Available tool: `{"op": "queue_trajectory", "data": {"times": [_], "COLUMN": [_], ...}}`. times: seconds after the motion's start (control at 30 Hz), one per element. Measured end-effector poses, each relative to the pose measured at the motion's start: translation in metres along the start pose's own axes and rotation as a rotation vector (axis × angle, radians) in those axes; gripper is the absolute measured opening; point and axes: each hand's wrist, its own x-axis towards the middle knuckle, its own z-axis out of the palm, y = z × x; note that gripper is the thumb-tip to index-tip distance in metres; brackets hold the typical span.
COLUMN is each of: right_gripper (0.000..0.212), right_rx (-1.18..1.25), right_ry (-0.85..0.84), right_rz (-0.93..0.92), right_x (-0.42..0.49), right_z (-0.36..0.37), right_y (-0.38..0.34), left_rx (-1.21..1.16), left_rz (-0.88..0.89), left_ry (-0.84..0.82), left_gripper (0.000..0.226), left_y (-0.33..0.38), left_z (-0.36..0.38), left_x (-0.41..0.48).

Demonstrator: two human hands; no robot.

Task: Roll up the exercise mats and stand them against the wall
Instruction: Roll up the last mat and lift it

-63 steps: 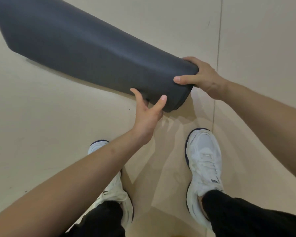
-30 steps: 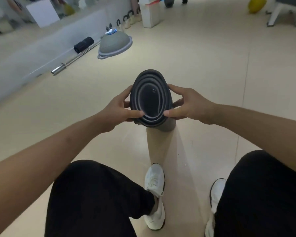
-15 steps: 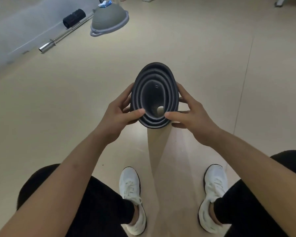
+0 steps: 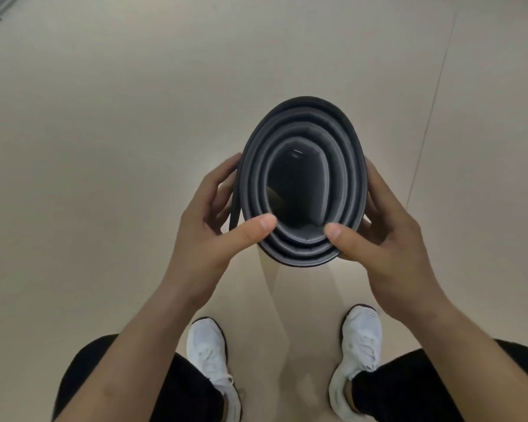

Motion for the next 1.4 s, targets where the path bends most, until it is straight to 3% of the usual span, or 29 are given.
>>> {"op": "queue_trajectory", "data": {"times": [0.3,0.47,0.77,1.03,1.4], "right_gripper": [0.082,0.081,0.077,0.05,0.053], "right_rx": [0.113,0.09,0.063,0.04,0.032], "right_ry": [0.087,-0.012,-0.262,-0.423,-0.597], "right_rz": [0.332,0.447,0.812,0.897,0.735], "right_x": [0.012,0.003,0.013,0.031,0.102], "right_z": [0.012,0.026,0.087,0.2,0.377], "right_y": [-0.057,-0.129,-0.3,-0.405,-0.462], "left_rx": [-0.113,-0.197,-0.432,-0.587,-0.523], "left_rz": [-0.291,-0.436,-0.683,-0.654,-0.455], "left_ry": [0.13,0.169,0.27,0.302,0.54], "left_gripper": [0.081,0.08,0.063,0.046,0.051], "left_y": [0.061,0.12,0.269,0.356,0.411], "left_z": [0.012,-0.004,-0.08,-0.202,-0.362], "left_x": [-0.007,-0.046,-0.118,-0.18,-0.182]}}
